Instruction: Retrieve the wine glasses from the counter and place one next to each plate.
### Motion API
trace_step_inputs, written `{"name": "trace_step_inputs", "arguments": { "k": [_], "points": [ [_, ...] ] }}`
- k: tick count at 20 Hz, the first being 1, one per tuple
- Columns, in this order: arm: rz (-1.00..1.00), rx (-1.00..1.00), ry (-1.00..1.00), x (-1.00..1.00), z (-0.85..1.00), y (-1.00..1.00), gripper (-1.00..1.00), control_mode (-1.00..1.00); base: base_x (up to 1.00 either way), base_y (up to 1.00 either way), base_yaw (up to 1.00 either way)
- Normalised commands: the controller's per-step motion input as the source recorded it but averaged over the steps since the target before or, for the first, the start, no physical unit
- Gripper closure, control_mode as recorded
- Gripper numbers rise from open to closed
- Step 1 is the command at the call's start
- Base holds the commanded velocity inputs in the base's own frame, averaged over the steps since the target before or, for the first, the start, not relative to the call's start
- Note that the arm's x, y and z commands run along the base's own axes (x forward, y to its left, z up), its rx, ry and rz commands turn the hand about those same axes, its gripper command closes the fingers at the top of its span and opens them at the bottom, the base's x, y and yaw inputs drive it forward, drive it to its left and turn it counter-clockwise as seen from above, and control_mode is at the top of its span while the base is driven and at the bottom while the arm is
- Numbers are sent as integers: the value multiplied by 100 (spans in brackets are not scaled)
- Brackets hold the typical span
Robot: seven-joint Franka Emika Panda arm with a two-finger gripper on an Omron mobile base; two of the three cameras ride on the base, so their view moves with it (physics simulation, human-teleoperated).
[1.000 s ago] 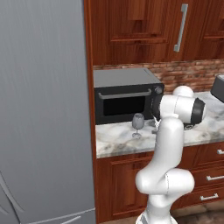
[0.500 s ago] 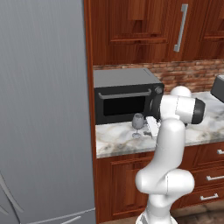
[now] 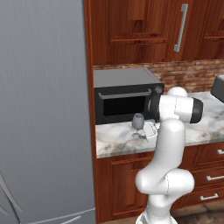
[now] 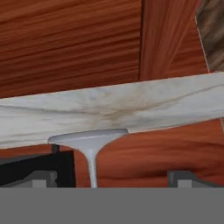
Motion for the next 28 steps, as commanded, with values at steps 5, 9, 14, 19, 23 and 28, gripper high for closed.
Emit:
{"name": "trace_step_inputs", "arguments": {
  "k": [5,9,14,19,23,28],
  "points": [
    [0,0,7,7,-8,12,-100,-100,0,0,0],
    [0,0,0,7,0,19,-100,-100,0,0,0],
    [0,0,0,2,-5,10,-100,-100,0,0,0],
    [0,0,0,0,-1,19,-100,-100,0,0,0],
    [-2,0,-5,0,10,17,100,-100,0,0,0],
    [-2,0,-4,0,18,1,100,-100,0,0,0]
  ]
}}
